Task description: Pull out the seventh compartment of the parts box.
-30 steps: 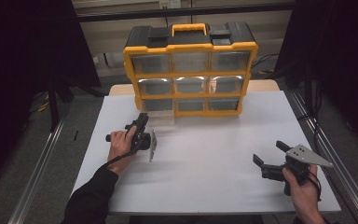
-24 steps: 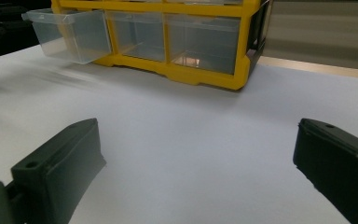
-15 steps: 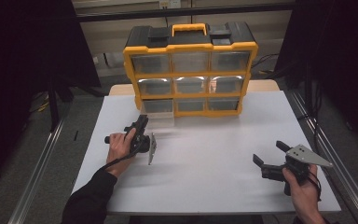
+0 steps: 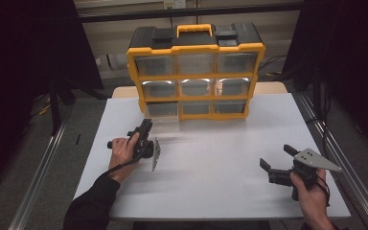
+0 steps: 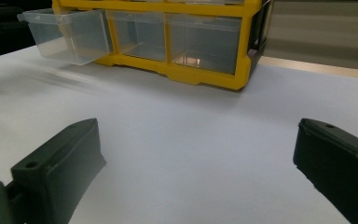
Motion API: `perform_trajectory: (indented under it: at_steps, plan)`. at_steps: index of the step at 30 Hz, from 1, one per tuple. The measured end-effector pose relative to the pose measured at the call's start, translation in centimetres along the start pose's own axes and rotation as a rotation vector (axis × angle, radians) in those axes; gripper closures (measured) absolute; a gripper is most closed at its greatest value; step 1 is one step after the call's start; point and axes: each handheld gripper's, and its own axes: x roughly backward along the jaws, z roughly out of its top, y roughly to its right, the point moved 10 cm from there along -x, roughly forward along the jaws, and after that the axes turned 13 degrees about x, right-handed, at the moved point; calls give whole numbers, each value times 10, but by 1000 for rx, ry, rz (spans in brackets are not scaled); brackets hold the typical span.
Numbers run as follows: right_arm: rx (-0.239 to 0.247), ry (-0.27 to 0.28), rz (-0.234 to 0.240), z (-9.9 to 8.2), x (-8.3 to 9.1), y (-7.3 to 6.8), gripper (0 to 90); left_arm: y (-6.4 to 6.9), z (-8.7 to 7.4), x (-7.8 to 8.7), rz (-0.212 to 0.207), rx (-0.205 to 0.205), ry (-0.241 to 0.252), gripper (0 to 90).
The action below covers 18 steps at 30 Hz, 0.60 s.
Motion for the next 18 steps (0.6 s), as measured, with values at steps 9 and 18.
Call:
perform_trajectory:
  at_steps: [9,18]
  plan:
    - [-1,0,0,0,0,0,7,-1,0,5,-3,-13,-6,781]
    - [1,-3,3,0,0,0,7,-1,-2,9,-13,-26,-12,781]
